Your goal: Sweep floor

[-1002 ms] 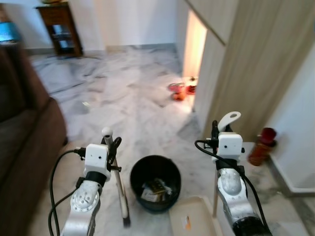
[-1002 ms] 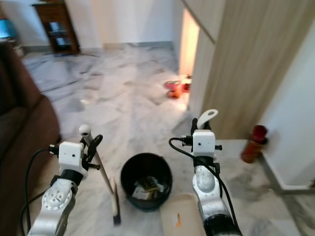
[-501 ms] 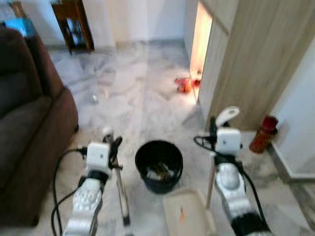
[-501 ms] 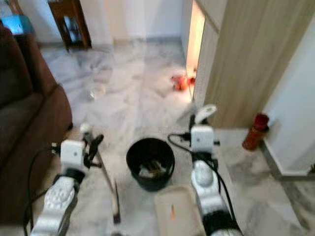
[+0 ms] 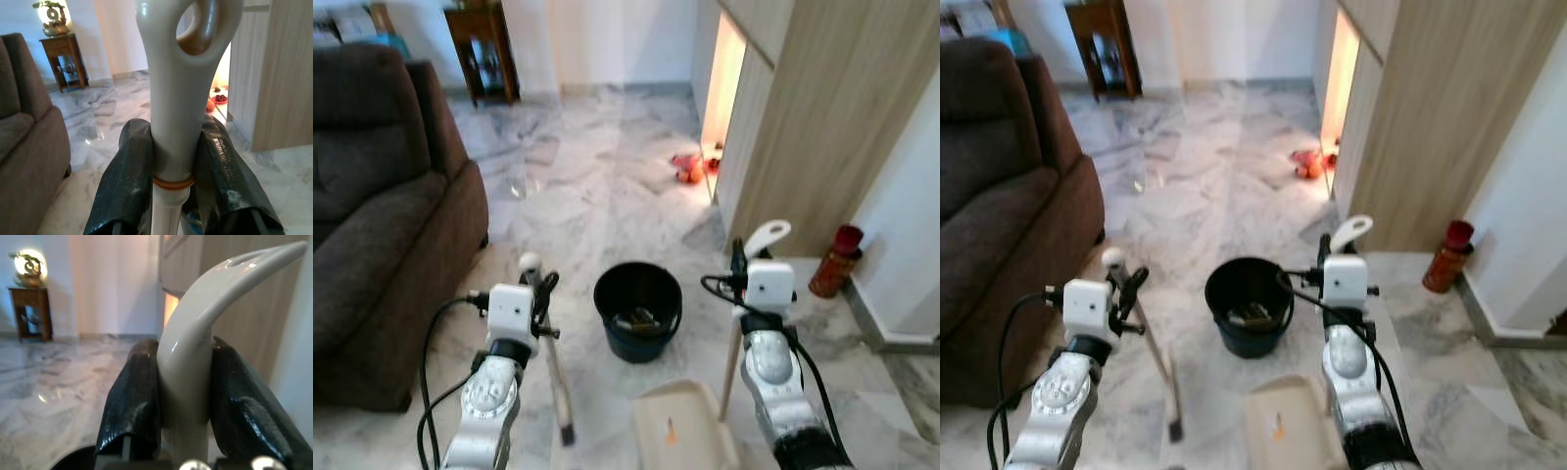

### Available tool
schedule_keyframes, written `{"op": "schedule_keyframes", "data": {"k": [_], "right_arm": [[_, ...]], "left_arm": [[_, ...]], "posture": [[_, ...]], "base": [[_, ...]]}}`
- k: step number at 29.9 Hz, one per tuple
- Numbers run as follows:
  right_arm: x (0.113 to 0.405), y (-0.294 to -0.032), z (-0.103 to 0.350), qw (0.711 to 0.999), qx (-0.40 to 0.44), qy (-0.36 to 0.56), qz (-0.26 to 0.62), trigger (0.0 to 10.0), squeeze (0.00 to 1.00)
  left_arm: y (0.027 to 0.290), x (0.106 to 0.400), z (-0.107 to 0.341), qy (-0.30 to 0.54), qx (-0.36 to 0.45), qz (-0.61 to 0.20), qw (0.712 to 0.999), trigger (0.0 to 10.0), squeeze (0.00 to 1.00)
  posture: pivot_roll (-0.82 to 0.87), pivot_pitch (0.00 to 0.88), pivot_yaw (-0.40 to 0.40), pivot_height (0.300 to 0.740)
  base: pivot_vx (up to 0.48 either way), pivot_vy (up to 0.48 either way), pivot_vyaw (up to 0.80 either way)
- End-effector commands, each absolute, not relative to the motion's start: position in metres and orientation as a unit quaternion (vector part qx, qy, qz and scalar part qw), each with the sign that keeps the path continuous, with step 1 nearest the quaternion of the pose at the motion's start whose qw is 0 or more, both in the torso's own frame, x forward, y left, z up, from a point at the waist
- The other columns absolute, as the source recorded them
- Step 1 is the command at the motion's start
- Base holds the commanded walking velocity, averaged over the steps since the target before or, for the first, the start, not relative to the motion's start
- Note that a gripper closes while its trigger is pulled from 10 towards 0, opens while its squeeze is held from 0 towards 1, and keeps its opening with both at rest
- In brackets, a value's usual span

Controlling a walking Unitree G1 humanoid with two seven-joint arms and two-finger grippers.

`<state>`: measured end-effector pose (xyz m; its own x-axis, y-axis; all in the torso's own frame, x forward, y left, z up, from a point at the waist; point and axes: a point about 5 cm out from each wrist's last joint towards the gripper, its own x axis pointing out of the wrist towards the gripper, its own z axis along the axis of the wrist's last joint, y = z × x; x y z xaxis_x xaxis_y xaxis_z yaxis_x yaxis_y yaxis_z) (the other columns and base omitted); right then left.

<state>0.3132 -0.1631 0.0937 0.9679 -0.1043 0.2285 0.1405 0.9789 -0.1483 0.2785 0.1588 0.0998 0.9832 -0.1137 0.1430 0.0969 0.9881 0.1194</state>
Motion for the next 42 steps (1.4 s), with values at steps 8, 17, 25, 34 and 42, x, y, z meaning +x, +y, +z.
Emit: {"op": "schedule_keyframes", "data": {"k": [8, 17, 25, 34, 42], "right_arm": [[0.3167, -0.1592, 0.1015, 0.987, -0.079, -0.126, -0.057, 10.0, 0.0], [0.3173, -0.1595, 0.1005, 0.988, -0.074, -0.122, -0.061, 10.0, 0.0], [0.3197, -0.1607, 0.0991, 0.99, -0.066, -0.11, -0.064, 10.0, 0.0], [0.3194, -0.1593, 0.0968, 0.99, -0.07, -0.104, -0.058, 10.0, 0.0], [0.3204, -0.159, 0.0983, 0.99, -0.073, -0.105, -0.056, 10.0, 0.0]], "left_arm": [[0.1616, 0.2817, 0.1089, -0.093, 0.063, -0.056, 0.992, 10.0, 0.0], [0.1612, 0.2832, 0.1094, -0.091, 0.063, -0.061, 0.992, 10.0, 0.0], [0.1595, 0.2835, 0.1086, -0.089, 0.062, -0.064, 0.992, 10.0, 0.0], [0.1576, 0.2823, 0.1075, -0.086, 0.058, -0.066, 0.992, 10.0, 0.0], [0.1568, 0.2831, 0.1067, -0.084, 0.059, -0.065, 0.993, 10.0, 0.0]], "posture": [[0.12, 0.004, 0.037, 0.74], [0.12, 0.003, 0.039, 0.74], [0.12, 0.003, 0.036, 0.74], [0.12, 0.011, 0.029, 0.74], [0.12, 0.016, 0.024, 0.74]], "base": [[-0.093, 0.0, 0.0], [0.0, 0.0, 0.0], [0.0, 0.0, -0.37], [0.0, 0.0, -0.8], [0.0, 0.0, -0.8]]}}
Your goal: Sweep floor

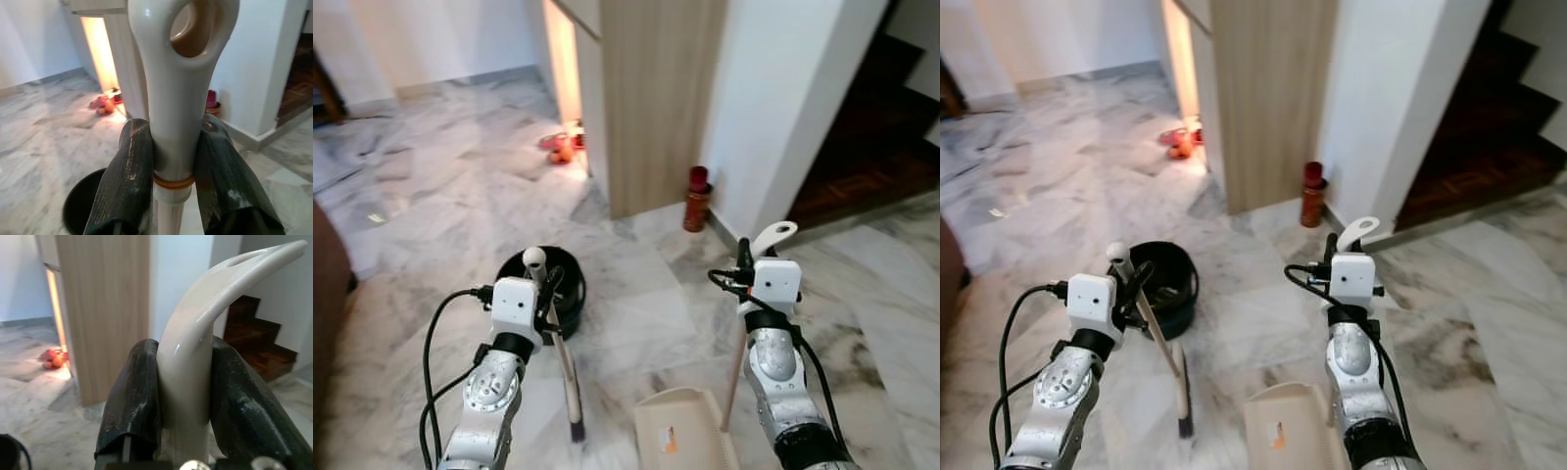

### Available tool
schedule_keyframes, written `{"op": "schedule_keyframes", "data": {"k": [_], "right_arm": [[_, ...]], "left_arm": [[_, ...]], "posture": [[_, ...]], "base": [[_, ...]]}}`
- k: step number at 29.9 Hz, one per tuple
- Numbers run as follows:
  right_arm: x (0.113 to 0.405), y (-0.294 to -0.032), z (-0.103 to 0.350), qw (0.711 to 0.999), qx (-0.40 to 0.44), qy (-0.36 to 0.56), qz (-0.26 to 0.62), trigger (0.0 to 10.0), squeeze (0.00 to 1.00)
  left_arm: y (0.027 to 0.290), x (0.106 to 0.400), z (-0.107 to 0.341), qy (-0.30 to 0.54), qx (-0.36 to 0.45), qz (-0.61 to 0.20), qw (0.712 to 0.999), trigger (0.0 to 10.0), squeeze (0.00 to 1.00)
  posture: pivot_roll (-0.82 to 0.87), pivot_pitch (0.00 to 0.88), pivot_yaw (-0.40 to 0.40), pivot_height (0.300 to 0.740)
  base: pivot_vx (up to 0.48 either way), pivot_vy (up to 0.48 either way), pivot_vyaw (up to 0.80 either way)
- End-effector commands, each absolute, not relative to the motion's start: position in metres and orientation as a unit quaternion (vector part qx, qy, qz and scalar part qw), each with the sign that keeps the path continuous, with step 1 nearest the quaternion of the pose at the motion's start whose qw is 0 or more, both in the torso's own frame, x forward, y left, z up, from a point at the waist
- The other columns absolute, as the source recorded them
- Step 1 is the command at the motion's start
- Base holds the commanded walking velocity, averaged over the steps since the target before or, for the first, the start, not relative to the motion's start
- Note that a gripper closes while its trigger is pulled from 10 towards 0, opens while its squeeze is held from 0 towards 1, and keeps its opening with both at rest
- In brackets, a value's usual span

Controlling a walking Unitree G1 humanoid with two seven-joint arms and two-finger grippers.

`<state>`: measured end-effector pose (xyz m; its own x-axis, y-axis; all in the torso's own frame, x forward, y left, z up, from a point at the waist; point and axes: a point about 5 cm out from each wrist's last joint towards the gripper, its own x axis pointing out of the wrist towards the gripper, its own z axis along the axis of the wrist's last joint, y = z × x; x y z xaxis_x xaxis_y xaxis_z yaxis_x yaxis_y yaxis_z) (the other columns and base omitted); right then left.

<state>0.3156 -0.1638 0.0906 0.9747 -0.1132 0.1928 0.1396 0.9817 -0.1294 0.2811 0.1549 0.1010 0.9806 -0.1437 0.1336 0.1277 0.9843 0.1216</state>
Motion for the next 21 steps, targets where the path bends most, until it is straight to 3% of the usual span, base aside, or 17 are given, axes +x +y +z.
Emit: {"op": "schedule_keyframes", "data": {"k": [1, 12, 18, 21], "right_arm": [[0.3208, -0.1586, 0.0988, 0.99, -0.073, -0.105, -0.055, 10.0, 0.0], [0.3212, -0.1605, 0.1005, 0.989, -0.078, -0.108, -0.056, 10.0, 0.0], [0.3222, -0.1598, 0.1021, 0.989, -0.079, -0.111, -0.057, 10.0, 0.0], [0.3227, -0.1598, 0.102, 0.989, -0.08, -0.109, -0.054, 10.0, 0.0]], "left_arm": [[0.1569, 0.2843, 0.107, -0.084, 0.059, -0.065, 0.993, 10.0, 0.0], [0.1569, 0.2879, 0.1082, -0.087, 0.061, -0.061, 0.992, 10.0, 0.0], [0.1577, 0.2924, 0.1077, -0.083, 0.077, -0.058, 0.992, 10.0, 0.0], [0.1574, 0.2933, 0.1081, -0.083, 0.072, -0.057, 0.992, 10.0, 0.0]], "posture": [[0.12, 0.016, 0.025, 0.74], [0.1, 0.01, 0.025, 0.74], [0.1, 0.005, 0.027, 0.74], [0.1, 0.009, 0.024, 0.74]], "base": [[0.0, 0.0, -0.8], [0.0, 0.0, -0.8], [0.0, -0.406, -0.8], [0.0, 0.0, -0.8]]}}
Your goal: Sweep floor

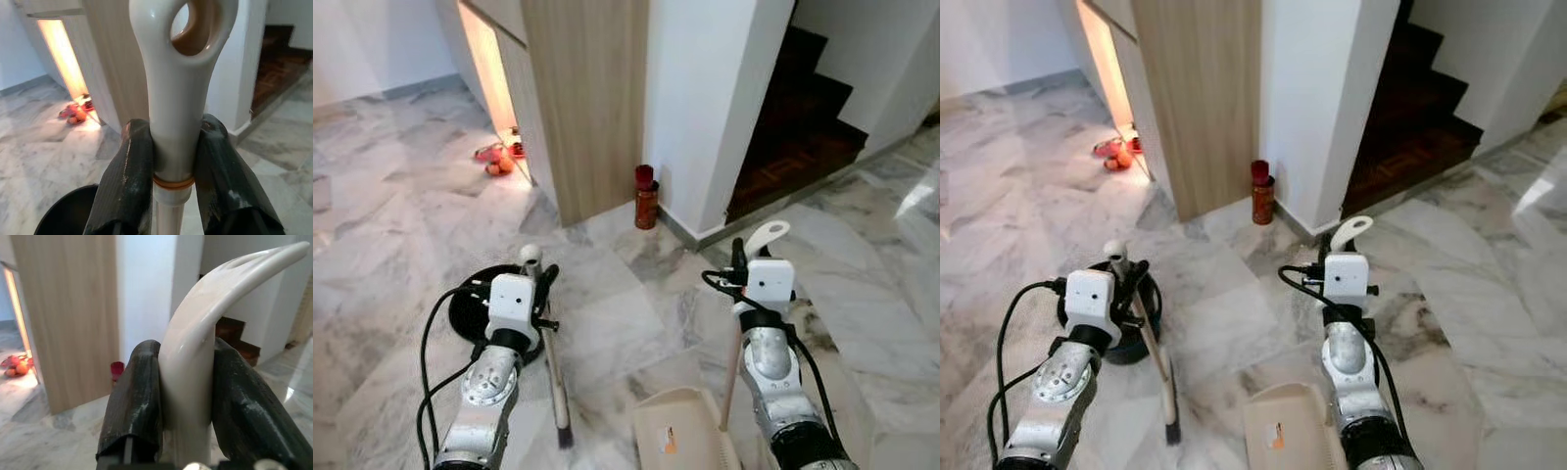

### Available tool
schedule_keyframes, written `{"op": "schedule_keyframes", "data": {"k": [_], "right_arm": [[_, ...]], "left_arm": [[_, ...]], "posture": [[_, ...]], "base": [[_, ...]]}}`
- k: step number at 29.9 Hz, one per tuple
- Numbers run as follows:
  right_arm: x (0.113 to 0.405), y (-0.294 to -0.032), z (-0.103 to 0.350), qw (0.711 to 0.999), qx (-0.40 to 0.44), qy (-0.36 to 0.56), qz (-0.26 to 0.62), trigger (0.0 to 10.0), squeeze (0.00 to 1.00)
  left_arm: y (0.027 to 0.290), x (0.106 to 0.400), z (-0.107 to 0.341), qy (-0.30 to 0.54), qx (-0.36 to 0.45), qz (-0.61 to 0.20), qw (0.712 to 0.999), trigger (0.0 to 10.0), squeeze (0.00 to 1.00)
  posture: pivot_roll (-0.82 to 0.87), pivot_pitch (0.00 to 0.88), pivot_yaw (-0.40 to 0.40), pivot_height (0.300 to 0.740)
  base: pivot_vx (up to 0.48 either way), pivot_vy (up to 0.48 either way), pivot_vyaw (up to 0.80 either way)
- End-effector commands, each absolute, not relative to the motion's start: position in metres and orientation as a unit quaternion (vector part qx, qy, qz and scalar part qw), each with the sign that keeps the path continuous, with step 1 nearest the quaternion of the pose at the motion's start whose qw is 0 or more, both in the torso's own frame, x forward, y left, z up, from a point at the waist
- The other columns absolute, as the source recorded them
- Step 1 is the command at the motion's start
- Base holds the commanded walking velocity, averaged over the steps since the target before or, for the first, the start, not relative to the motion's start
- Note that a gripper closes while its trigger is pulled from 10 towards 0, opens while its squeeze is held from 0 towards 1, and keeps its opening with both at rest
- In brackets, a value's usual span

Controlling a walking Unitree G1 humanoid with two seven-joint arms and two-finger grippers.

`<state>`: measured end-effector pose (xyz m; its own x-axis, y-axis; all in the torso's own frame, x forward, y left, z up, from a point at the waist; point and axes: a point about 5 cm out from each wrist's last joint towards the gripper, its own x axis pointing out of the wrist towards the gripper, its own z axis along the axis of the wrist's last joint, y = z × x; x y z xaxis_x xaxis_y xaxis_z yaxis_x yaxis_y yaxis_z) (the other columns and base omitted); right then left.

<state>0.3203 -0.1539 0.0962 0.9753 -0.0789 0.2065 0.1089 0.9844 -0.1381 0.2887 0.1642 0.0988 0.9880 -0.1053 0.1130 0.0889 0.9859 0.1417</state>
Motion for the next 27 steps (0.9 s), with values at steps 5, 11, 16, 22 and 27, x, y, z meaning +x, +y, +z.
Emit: {"op": "schedule_keyframes", "data": {"k": [5, 11, 16, 22, 27], "right_arm": [[0.323, -0.1593, 0.1026, 0.989, -0.081, -0.109, -0.052, 10.0, 0.0], [0.3238, -0.1597, 0.1037, 0.989, -0.081, -0.11, -0.052, 10.0, 0.0], [0.3241, -0.1594, 0.1044, 0.989, -0.081, -0.111, -0.052, 10.0, 0.0], [0.3243, -0.1593, 0.105, 0.989, -0.082, -0.111, -0.053, 10.0, 0.0], [0.3238, -0.1594, 0.1046, 0.989, -0.08, -0.111, -0.053, 10.0, 0.0]], "left_arm": [[0.1587, 0.292, 0.106, -0.08, 0.07, -0.053, 0.993, 10.0, 0.0], [0.1594, 0.2928, 0.1064, -0.08, 0.07, -0.05, 0.993, 10.0, 0.0], [0.1588, 0.2936, 0.1067, -0.081, 0.071, -0.051, 0.993, 10.0, 0.0], [0.1575, 0.2946, 0.1073, -0.081, 0.07, -0.053, 0.993, 10.0, 0.0], [0.1591, 0.2949, 0.1076, -0.08, 0.063, -0.048, 0.994, 10.0, 0.0]], "posture": [[0.09, 0.017, 0.022, 0.74], [0.09, 0.022, 0.022, 0.74], [0.09, 0.027, 0.023, 0.74], [0.08, 0.03, 0.025, 0.74], [0.08, 0.031, 0.026, 0.74]], "base": [[0.0, 0.0, -0.8], [0.0, 0.0, -0.8], [0.0, 0.0, -0.8], [0.0, 0.0, -0.8], [0.0, 0.0, -0.8]]}}
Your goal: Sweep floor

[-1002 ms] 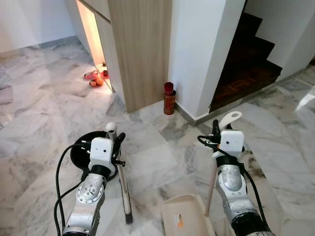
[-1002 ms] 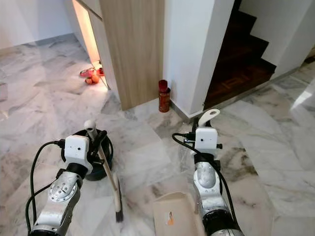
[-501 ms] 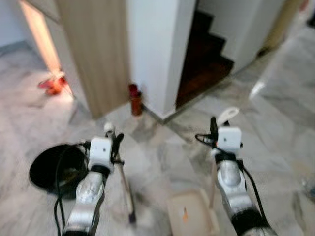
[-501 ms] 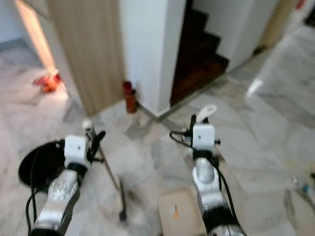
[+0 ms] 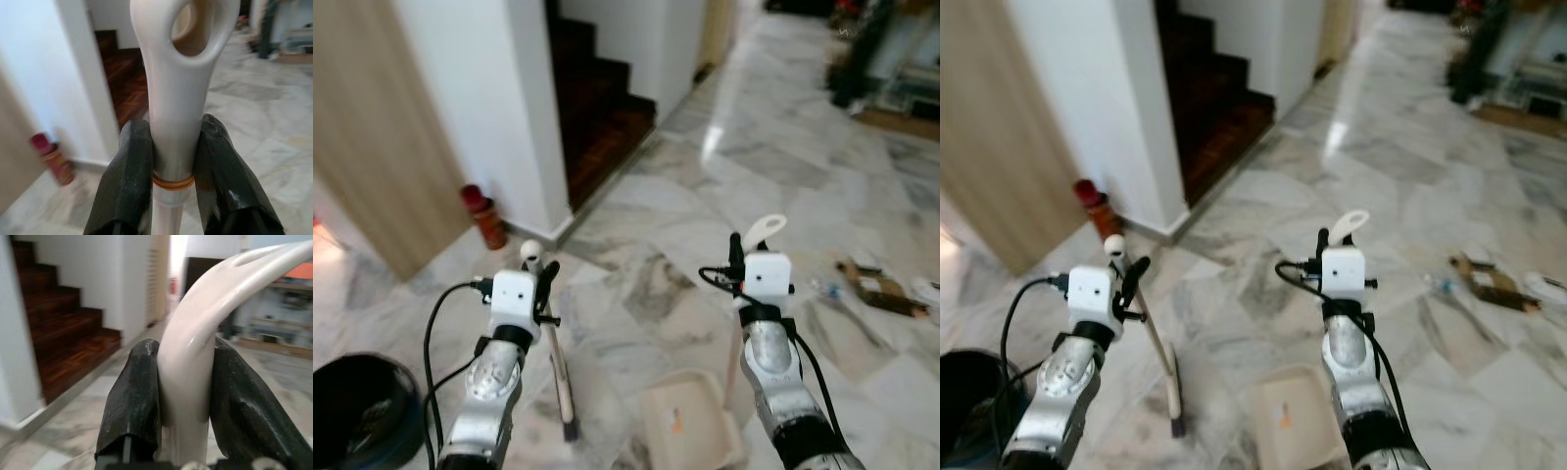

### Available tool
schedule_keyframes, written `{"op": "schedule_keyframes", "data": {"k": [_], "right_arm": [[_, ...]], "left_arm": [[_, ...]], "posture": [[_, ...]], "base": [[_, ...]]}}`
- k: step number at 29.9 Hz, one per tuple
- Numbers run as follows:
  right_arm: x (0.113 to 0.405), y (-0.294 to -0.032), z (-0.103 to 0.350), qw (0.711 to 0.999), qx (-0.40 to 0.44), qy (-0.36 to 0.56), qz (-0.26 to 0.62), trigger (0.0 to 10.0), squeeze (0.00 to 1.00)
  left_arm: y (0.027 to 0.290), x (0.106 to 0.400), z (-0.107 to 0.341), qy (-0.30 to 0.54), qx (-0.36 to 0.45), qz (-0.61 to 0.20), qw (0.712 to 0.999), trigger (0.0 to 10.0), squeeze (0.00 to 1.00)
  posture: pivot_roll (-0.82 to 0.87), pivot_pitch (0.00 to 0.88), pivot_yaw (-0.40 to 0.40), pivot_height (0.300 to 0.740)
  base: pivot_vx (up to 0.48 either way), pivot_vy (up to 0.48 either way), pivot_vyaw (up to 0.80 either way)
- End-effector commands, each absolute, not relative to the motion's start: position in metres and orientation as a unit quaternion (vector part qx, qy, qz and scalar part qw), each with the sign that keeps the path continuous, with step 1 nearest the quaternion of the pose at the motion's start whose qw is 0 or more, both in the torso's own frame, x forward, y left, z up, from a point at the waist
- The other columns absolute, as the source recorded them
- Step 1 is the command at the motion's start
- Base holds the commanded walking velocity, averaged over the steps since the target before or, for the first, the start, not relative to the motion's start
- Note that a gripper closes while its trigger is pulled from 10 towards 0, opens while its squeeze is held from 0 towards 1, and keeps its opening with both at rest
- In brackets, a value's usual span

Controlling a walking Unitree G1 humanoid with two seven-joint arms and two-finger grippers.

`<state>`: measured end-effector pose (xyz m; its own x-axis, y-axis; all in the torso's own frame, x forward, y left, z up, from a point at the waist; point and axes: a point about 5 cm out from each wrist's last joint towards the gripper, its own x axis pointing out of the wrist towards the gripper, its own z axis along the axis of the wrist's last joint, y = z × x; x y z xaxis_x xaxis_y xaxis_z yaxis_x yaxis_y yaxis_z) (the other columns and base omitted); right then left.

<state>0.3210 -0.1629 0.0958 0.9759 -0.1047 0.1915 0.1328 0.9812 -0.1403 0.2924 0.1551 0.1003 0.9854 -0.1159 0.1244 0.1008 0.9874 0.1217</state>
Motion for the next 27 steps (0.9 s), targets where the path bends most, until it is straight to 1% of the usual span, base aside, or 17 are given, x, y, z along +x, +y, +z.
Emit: {"op": "schedule_keyframes", "data": {"k": [1, 11, 27], "right_arm": [[0.3236, -0.1595, 0.1045, 0.989, -0.08, -0.111, -0.053, 10.0, 0.0], [0.3234, -0.1566, 0.104, 0.989, -0.079, -0.111, -0.05, 10.0, 0.0], [0.3216, -0.1541, 0.1033, 0.989, -0.081, -0.117, -0.045, 10.0, 0.0]], "left_arm": [[0.1592, 0.2948, 0.1076, -0.08, 0.063, -0.048, 0.994, 10.0, 0.0], [0.1587, 0.2932, 0.1056, -0.078, 0.06, -0.052, 0.994, 10.0, 0.0], [0.1544, 0.2927, 0.1027, -0.073, 0.055, -0.06, 0.994, 10.0, 0.0]], "posture": [[0.08, 0.028, 0.025, 0.74], [0.09, 0.009, 0.023, 0.74], [0.08, 0.0, 0.021, 0.74]], "base": [[0.0, 0.0, -0.8], [0.0, 0.0, -0.8], [0.0, 0.0, 0.0]]}}
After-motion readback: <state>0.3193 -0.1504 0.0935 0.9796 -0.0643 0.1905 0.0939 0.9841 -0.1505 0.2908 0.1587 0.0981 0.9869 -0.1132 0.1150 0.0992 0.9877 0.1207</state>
